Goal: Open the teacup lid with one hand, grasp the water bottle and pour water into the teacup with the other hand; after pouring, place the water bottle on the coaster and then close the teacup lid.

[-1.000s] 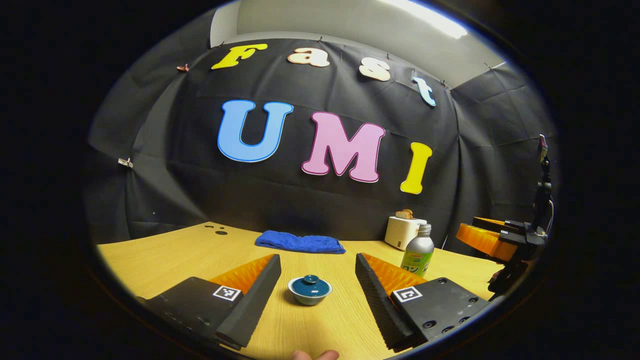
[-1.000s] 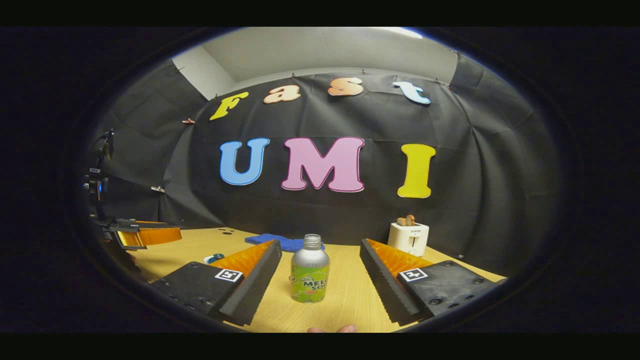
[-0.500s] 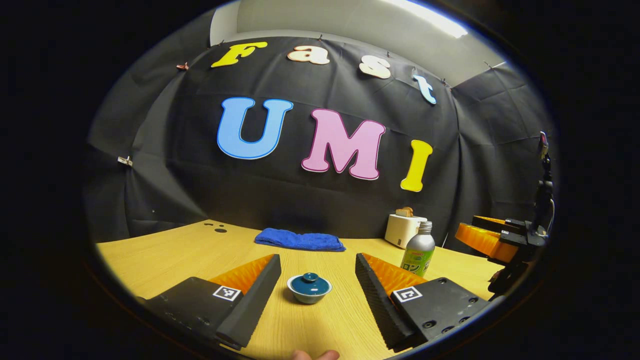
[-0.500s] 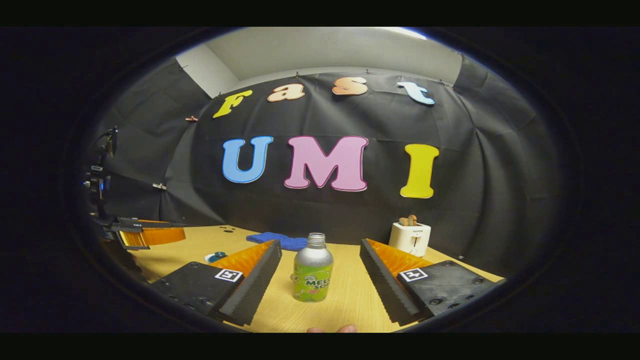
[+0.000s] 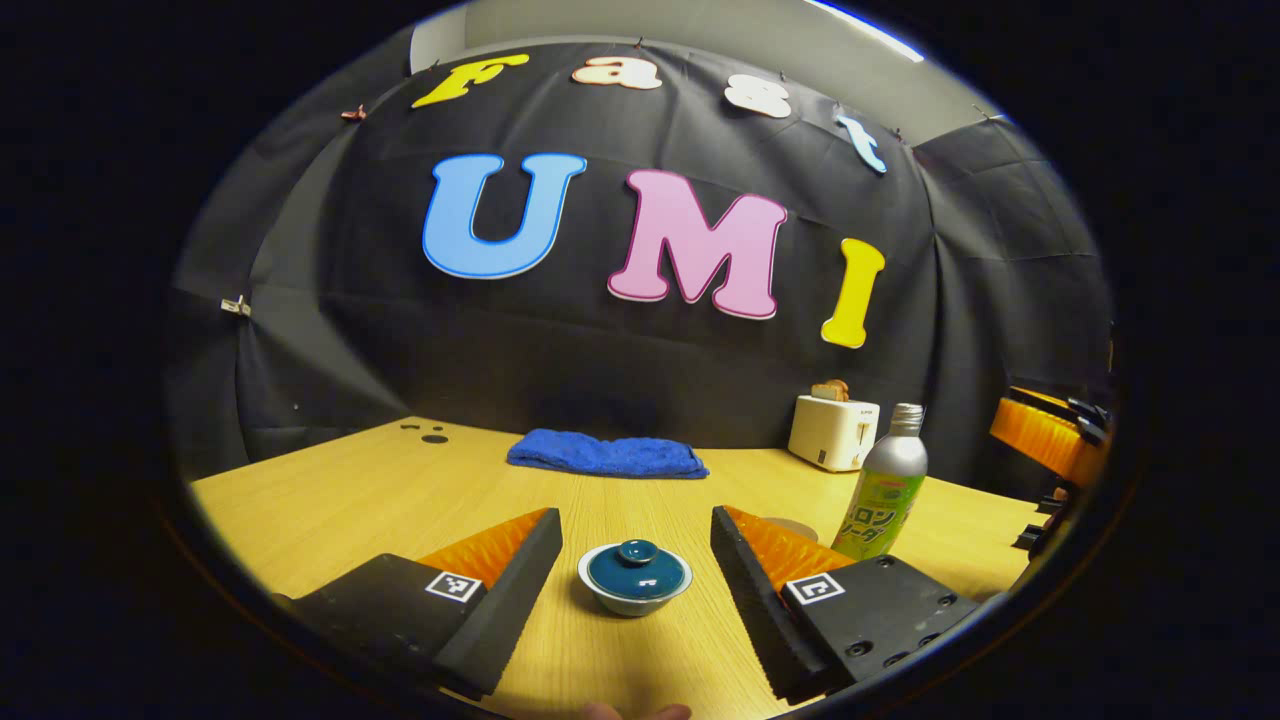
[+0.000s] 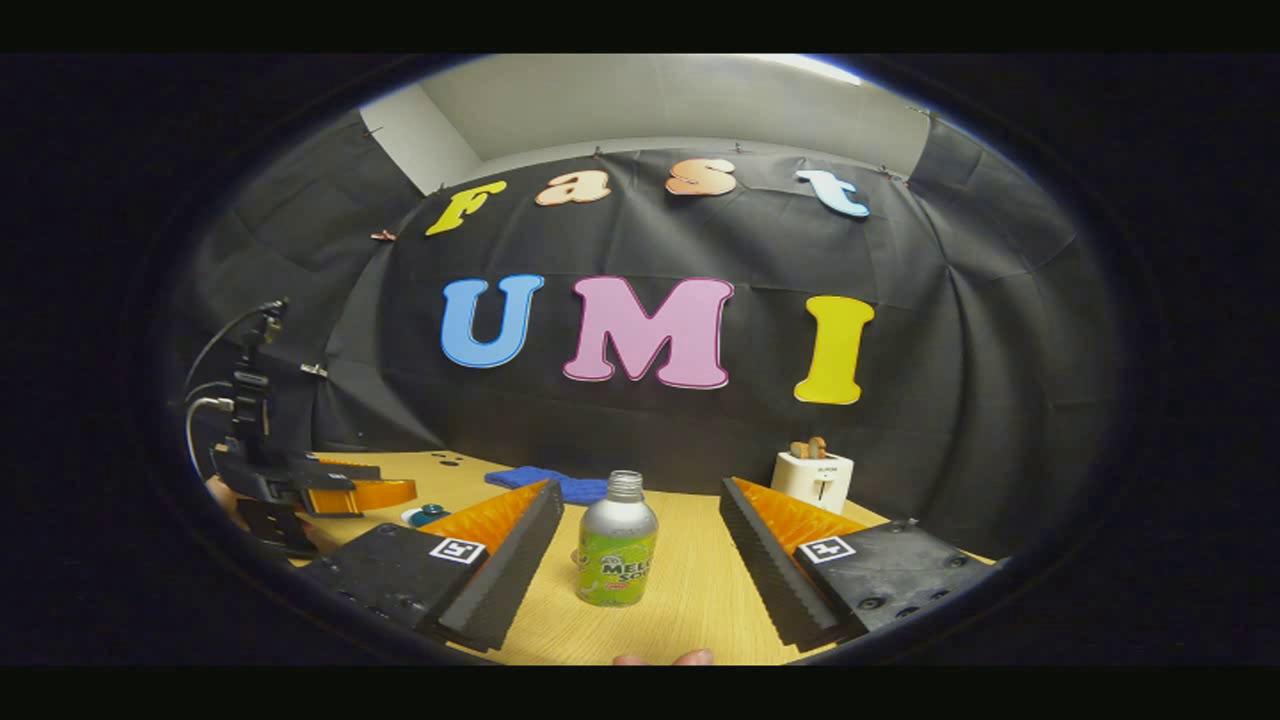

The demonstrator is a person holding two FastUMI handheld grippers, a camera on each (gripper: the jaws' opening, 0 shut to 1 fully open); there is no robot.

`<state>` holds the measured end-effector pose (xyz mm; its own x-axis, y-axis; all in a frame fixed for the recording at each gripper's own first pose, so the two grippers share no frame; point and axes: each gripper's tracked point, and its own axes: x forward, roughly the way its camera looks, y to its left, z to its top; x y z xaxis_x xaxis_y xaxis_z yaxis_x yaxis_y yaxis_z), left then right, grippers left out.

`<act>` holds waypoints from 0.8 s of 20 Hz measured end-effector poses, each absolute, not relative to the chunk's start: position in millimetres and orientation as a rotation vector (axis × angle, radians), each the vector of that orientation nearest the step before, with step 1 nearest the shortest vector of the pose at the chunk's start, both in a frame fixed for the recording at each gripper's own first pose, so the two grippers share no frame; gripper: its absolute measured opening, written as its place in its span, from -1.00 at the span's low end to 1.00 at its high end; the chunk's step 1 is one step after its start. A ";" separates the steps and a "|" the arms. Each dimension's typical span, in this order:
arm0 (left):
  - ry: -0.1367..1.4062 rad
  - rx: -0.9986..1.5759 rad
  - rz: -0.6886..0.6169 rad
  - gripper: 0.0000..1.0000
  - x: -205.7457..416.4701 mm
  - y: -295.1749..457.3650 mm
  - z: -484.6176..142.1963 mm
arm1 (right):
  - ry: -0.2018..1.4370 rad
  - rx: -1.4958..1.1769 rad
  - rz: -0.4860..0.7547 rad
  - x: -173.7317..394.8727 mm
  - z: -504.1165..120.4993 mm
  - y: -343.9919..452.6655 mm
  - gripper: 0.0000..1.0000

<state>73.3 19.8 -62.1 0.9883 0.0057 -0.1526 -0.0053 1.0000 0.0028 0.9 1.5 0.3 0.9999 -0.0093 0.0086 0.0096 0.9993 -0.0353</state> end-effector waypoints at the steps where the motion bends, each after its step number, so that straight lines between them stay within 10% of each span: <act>1: 0.180 -0.009 0.004 0.89 79.7 20.4 -67.3 | -0.010 -0.034 -0.010 0.8 1.5 0.8 0.95; 16: 0.358 0.069 0.010 0.20 126.4 21.9 -112.8 | -0.002 -0.005 -0.021 2.5 -1.2 -11.2 0.94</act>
<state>126.4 21.9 -112.8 0.9367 0.0217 -0.3494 0.0029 0.9976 0.0695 2.5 -11.2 -1.2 0.9998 -0.0213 0.0017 0.0213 0.9998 -0.0052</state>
